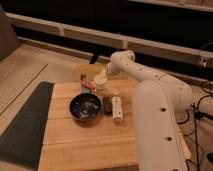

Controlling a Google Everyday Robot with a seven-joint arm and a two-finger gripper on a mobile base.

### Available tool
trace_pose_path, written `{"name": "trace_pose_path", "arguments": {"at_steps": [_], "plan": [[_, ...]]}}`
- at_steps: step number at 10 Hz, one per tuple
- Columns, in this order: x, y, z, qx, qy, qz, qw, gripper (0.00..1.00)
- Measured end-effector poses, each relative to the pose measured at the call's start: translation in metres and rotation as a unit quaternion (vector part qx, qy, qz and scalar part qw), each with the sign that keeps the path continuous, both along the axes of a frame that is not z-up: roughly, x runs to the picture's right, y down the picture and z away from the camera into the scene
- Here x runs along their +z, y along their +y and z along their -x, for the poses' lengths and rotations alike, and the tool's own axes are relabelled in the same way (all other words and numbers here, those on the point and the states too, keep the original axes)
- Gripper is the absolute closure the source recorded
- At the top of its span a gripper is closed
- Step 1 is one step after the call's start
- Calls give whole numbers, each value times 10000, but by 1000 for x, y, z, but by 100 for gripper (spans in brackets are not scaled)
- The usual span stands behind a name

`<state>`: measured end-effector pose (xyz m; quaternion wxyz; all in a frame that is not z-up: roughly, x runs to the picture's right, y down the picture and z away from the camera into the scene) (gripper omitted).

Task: Pick up the ceramic cup

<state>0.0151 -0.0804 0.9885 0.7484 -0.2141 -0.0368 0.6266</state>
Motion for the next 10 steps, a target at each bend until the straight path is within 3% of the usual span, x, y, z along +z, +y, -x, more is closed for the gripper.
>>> {"name": "trace_pose_path", "arguments": {"at_steps": [3, 5, 7, 9, 10], "plan": [[5, 23, 11, -143, -233, 436, 9987, 68], [7, 24, 5, -152, -212, 540, 9982, 86], [4, 8, -4, -143, -116, 457, 9988, 100], [-6, -18, -12, -136, 0, 212, 9997, 100], [-18, -40, -17, -141, 82, -16, 9999, 100]]}}
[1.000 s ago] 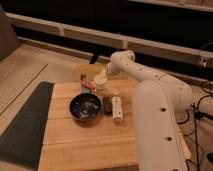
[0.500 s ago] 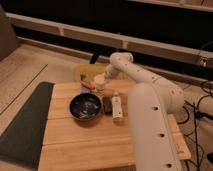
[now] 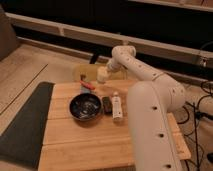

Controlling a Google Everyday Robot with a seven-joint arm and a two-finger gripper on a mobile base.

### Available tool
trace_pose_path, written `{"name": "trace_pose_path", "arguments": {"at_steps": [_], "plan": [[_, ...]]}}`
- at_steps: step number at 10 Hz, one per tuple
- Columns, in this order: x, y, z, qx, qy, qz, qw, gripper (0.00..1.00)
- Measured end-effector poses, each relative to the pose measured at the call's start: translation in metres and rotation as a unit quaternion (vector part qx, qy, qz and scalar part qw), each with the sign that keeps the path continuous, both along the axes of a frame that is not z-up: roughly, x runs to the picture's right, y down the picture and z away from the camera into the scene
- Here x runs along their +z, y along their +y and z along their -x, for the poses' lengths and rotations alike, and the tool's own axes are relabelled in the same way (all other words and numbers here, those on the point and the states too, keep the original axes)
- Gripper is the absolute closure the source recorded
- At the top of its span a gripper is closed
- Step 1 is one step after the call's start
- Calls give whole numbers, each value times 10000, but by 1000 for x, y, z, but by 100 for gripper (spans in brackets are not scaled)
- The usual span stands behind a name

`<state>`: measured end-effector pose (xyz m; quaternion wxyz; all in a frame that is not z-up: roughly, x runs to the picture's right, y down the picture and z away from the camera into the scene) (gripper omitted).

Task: Pick up the ceramic cup

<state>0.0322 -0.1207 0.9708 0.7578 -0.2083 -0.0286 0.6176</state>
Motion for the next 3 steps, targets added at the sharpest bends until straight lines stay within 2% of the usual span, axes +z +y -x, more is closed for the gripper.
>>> {"name": "trace_pose_path", "arguments": {"at_steps": [1, 3], "plan": [[-15, -22, -3, -59, 84, -251, 9996, 100], [-41, -53, -4, -142, 233, -589, 9979, 100]]}}
